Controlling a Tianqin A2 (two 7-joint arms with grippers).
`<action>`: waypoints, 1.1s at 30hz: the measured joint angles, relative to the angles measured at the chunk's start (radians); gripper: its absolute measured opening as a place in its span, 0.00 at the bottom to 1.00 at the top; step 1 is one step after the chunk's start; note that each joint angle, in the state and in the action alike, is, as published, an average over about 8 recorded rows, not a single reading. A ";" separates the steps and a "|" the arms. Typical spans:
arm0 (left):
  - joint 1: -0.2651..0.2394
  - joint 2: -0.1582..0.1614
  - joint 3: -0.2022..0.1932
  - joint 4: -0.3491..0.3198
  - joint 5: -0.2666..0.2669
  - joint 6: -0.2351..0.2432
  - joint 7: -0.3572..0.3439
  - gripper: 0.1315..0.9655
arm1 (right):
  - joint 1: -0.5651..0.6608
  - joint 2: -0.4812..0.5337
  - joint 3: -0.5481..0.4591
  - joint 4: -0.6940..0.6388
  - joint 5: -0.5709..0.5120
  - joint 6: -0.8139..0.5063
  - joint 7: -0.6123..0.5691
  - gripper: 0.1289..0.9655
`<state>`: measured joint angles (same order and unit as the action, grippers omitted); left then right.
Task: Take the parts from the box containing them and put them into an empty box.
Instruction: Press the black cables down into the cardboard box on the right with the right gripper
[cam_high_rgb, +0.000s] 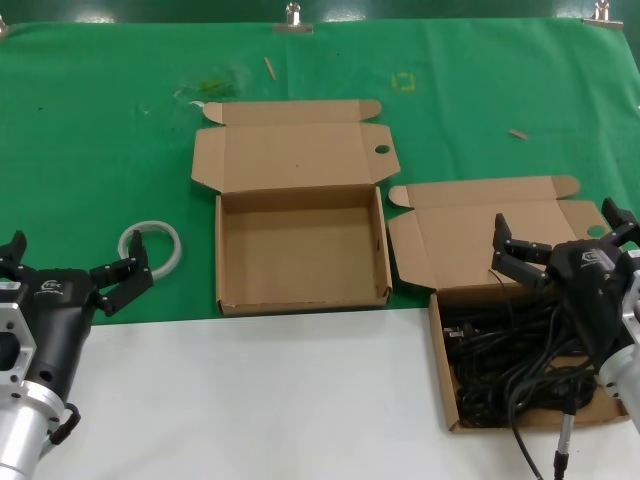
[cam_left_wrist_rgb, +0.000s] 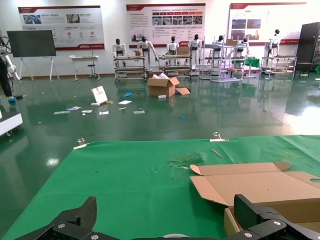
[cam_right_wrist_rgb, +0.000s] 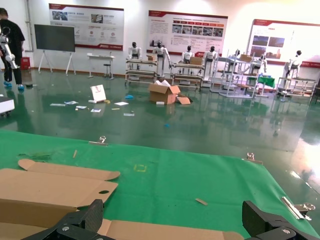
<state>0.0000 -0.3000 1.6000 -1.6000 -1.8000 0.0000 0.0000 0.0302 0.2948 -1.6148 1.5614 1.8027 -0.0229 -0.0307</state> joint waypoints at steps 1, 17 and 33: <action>0.000 0.000 0.000 0.000 0.000 0.000 0.000 1.00 | 0.000 0.000 0.000 0.000 0.000 0.000 0.000 1.00; 0.000 0.000 0.000 0.000 0.000 0.000 0.000 1.00 | 0.000 0.000 0.000 0.000 0.000 0.000 0.000 1.00; 0.000 0.000 0.000 0.000 0.000 0.000 0.000 0.97 | 0.000 0.000 0.000 0.000 0.000 0.000 0.000 1.00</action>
<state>0.0000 -0.3000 1.6000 -1.6000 -1.8000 0.0000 0.0000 0.0302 0.2948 -1.6148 1.5614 1.8027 -0.0229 -0.0307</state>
